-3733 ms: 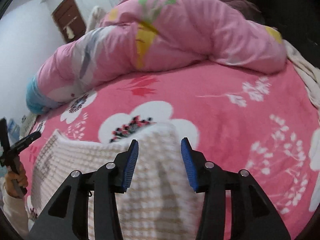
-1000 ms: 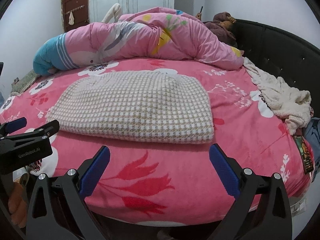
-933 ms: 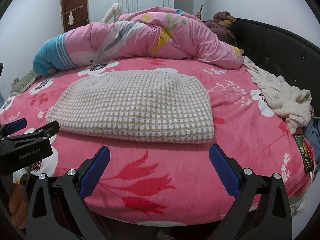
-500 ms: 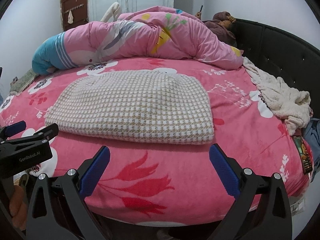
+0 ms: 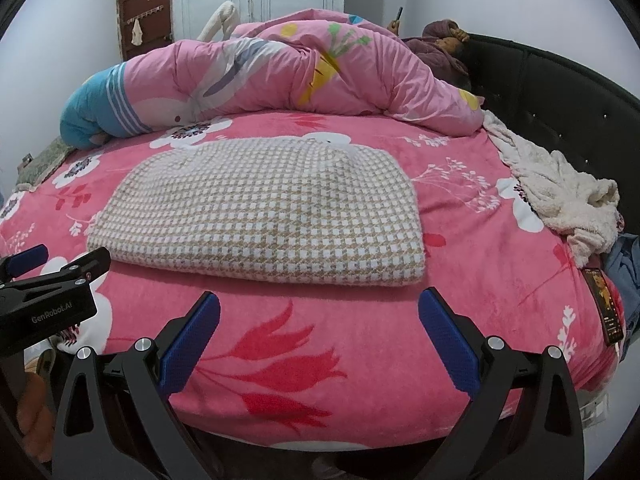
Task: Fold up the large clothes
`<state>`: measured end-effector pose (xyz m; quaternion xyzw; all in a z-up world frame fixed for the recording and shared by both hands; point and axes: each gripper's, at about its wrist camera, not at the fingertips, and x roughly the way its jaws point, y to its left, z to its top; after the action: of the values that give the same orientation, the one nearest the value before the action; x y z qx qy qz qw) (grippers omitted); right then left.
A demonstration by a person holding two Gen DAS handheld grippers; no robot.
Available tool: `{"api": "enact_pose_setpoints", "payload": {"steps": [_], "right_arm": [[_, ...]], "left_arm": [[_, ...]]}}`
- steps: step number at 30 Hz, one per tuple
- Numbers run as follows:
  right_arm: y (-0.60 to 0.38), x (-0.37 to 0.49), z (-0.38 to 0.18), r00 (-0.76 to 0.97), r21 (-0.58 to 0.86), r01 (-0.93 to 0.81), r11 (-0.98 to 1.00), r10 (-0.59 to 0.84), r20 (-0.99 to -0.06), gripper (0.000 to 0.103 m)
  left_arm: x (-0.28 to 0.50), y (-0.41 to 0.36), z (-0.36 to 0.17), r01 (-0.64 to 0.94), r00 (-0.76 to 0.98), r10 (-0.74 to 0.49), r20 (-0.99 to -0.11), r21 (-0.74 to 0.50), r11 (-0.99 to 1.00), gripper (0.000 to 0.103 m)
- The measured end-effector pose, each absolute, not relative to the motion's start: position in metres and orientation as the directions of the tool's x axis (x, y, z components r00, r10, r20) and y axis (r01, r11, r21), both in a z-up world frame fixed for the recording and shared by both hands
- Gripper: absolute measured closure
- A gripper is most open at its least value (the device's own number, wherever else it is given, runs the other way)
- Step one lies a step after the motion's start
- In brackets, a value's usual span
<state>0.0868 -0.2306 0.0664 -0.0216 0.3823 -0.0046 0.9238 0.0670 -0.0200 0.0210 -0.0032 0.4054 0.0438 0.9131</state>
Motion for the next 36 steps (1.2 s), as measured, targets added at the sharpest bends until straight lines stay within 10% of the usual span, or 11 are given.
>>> {"api": "enact_pose_setpoints", "payload": {"steps": [36], "right_arm": [[-0.230, 0.088, 0.065, 0.704, -0.045, -0.003, 0.999, -0.029, -0.710, 0.006]], "left_arm": [[0.068, -0.023, 0.010, -0.069, 0.648, 0.067, -0.759, 0.030, 0.997, 0.008]]}}
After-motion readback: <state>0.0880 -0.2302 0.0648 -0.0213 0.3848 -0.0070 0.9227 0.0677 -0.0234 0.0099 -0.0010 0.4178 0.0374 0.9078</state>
